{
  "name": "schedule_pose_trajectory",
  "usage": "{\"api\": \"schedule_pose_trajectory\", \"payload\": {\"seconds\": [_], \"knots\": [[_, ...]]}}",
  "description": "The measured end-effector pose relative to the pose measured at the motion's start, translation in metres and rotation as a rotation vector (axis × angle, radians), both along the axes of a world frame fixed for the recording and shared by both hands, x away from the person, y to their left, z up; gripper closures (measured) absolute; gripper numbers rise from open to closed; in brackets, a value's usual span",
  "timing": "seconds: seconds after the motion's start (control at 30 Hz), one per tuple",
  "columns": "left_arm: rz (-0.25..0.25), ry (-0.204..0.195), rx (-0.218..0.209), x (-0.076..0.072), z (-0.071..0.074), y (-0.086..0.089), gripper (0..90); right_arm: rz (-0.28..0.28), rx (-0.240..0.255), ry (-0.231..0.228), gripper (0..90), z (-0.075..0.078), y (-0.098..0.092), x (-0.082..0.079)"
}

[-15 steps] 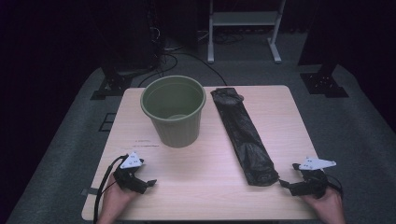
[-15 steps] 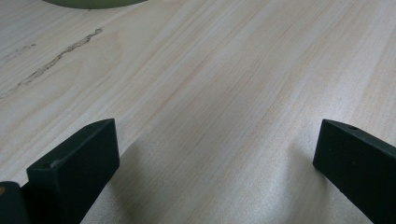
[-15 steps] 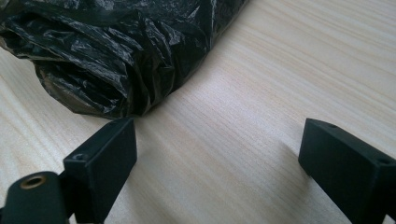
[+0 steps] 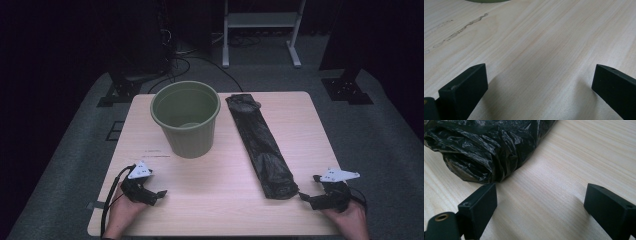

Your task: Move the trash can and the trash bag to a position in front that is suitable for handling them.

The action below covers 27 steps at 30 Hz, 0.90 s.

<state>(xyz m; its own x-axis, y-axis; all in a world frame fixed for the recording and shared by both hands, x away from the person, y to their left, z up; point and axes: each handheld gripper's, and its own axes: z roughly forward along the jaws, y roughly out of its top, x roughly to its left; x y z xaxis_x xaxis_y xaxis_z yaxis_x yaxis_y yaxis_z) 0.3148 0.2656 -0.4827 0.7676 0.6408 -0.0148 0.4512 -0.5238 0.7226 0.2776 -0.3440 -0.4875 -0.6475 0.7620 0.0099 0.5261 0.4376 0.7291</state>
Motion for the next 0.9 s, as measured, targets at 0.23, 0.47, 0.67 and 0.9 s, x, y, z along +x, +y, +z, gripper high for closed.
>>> {"api": "schedule_pose_trajectory", "payload": {"seconds": [0.23,0.47,0.67,0.9], "knots": [[0.028,0.002,-0.048,0.0,0.007,0.007,0.0,0.001,0.001,-0.001,10.0,0.0,0.001,0.001],[0.047,-0.003,-0.082,0.001,0.024,0.014,0.0,0.002,0.0,-0.001,10.0,0.0,0.001,0.001],[0.048,-0.004,-0.101,0.002,0.038,0.016,0.0,0.002,0.0,-0.001,10.0,0.0,0.001,0.001],[0.035,-0.013,-0.104,0.006,0.054,0.012,0.0,0.002,0.0,-0.001,10.0,0.0,0.001,0.001]]}}
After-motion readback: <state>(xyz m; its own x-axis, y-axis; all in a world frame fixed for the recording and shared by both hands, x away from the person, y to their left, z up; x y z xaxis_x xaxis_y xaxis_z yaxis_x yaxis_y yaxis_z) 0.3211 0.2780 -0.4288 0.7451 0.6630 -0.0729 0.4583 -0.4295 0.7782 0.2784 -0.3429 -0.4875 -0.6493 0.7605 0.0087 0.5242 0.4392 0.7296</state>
